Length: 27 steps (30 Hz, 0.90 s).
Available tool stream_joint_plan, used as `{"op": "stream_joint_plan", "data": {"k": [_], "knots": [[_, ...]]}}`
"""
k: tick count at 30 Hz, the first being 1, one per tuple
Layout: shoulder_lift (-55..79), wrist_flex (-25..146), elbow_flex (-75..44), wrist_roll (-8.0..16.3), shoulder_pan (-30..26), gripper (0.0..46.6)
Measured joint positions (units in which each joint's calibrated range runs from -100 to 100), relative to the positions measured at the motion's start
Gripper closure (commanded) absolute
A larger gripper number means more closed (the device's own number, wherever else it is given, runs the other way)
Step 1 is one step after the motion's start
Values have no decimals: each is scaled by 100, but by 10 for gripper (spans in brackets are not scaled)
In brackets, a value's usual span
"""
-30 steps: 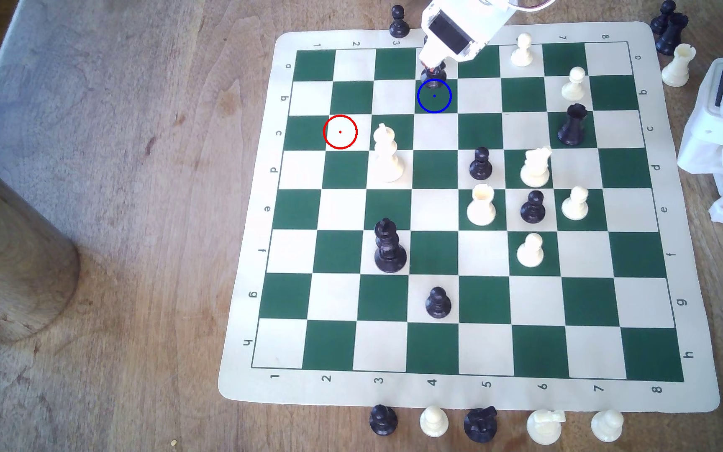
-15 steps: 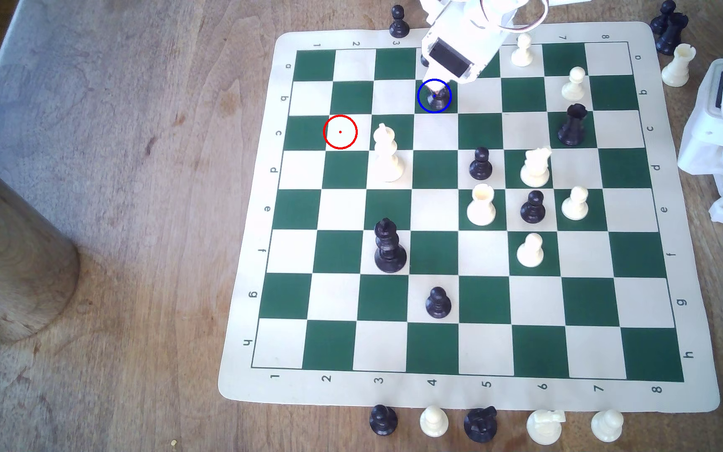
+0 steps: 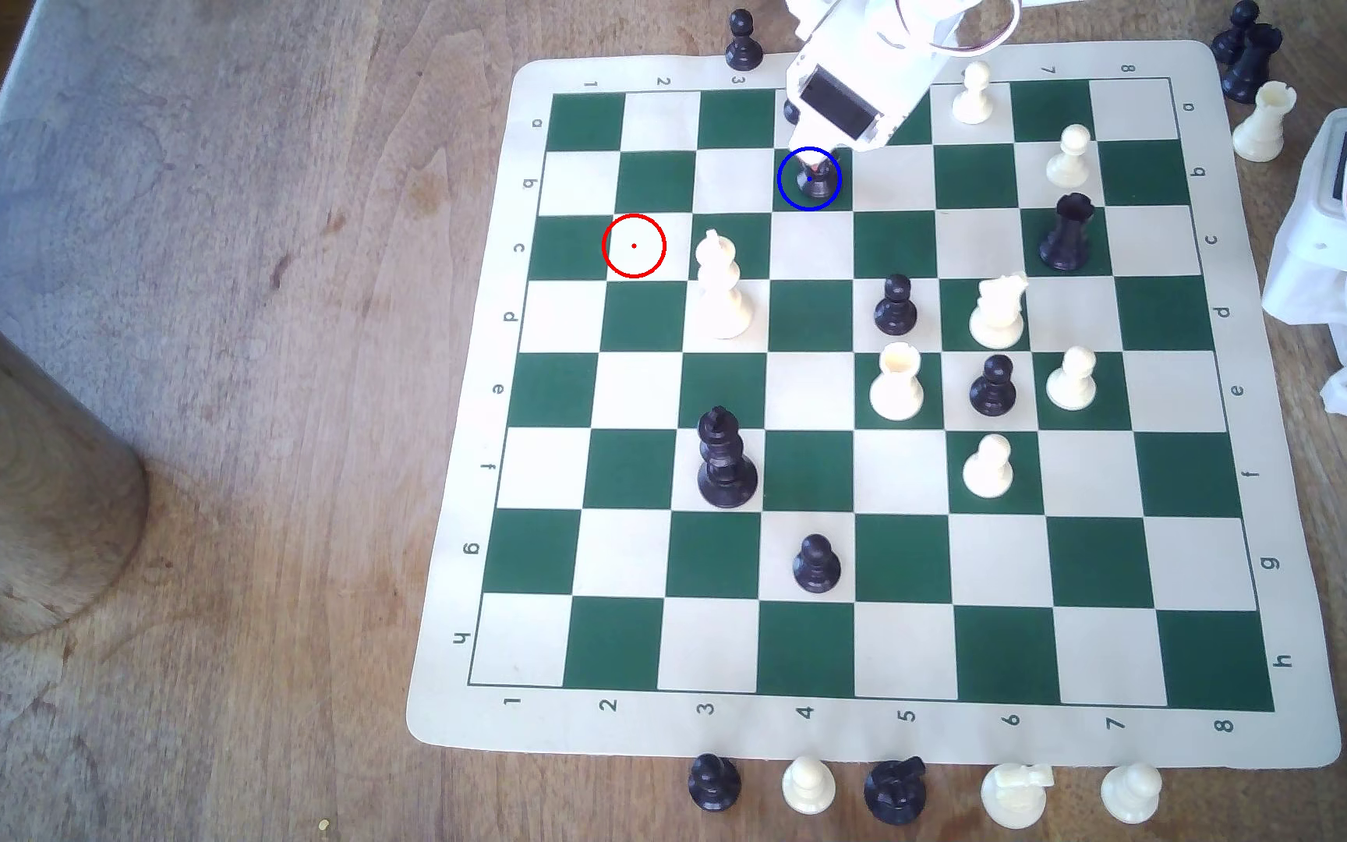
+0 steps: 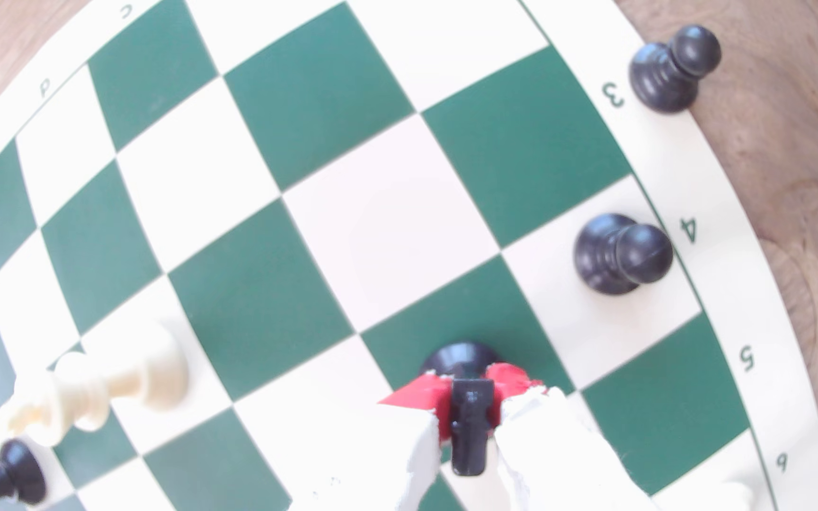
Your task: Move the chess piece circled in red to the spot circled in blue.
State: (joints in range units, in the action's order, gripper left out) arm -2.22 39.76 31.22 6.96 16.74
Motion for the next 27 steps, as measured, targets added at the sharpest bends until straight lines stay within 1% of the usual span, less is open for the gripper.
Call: {"op": "stream_joint_plan", "data": {"k": [6,8,9,13,15,20,27], "knots": [[50,-112,0,0,0,461],[50,-112,0,0,0,429],[50,-112,0,0,0,368],[126,-207,0,0,0,274],[168,-207,0,0,7,248],[168,-239,0,0,7,239],[-92,112,181,-78,7,236]]}}
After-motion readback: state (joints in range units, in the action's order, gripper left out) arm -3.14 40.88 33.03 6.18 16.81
